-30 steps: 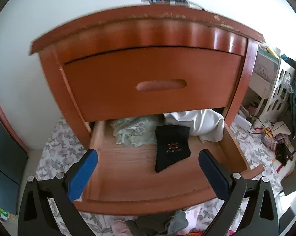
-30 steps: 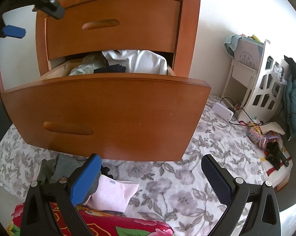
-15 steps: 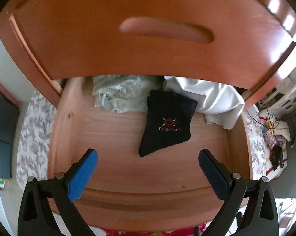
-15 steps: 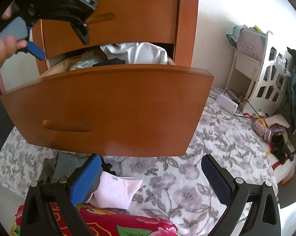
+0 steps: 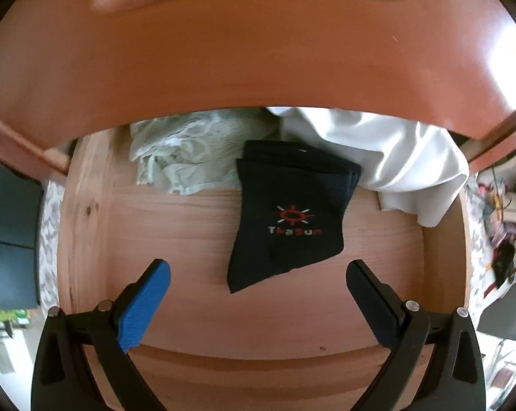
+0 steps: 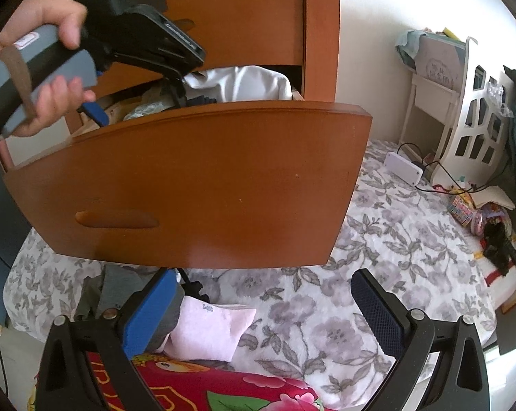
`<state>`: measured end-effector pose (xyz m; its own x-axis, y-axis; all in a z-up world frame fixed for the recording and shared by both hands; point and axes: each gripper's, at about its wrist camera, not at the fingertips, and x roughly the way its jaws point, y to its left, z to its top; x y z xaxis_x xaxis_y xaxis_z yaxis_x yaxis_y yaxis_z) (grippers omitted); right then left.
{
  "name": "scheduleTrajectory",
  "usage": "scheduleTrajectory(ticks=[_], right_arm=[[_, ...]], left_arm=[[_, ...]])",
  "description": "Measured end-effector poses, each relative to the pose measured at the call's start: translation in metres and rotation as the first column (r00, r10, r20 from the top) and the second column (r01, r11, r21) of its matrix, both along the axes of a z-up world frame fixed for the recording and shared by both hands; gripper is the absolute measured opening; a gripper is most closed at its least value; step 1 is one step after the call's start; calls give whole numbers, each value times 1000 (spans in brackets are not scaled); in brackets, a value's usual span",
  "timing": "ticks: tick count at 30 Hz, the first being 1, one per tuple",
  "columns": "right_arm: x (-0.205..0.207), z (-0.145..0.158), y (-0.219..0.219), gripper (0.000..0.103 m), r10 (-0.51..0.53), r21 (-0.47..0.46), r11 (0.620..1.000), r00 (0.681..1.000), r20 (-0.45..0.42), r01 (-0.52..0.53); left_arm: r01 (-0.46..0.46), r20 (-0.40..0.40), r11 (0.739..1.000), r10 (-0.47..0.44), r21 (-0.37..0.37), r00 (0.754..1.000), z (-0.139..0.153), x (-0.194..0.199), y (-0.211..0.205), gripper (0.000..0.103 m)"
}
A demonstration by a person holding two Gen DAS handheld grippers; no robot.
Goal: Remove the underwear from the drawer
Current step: 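Reach the left gripper into the drawer toward the black ThaSun sock, then close the left gripper on the black ThaSun sock in the drawer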
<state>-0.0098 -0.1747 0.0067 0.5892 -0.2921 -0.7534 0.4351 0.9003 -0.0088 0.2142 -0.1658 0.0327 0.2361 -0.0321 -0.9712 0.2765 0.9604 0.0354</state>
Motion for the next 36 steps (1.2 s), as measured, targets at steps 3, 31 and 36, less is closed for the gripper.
scheduleTrajectory(ticks=[3, 31, 36], right_arm=[[0, -1, -1, 103, 0, 11, 1000, 1000, 0, 0], [-2, -7, -15, 103, -13, 99, 995, 1000, 8, 12], [-3, -8, -18, 103, -23, 118, 993, 1000, 8, 22]], left_arm=[[32, -8, 999, -31, 38, 999, -6, 2, -11, 102], [60, -78, 979, -46, 194, 996, -39, 35, -85, 100], [78, -106, 975, -57, 206, 993, -48, 43, -95, 92]])
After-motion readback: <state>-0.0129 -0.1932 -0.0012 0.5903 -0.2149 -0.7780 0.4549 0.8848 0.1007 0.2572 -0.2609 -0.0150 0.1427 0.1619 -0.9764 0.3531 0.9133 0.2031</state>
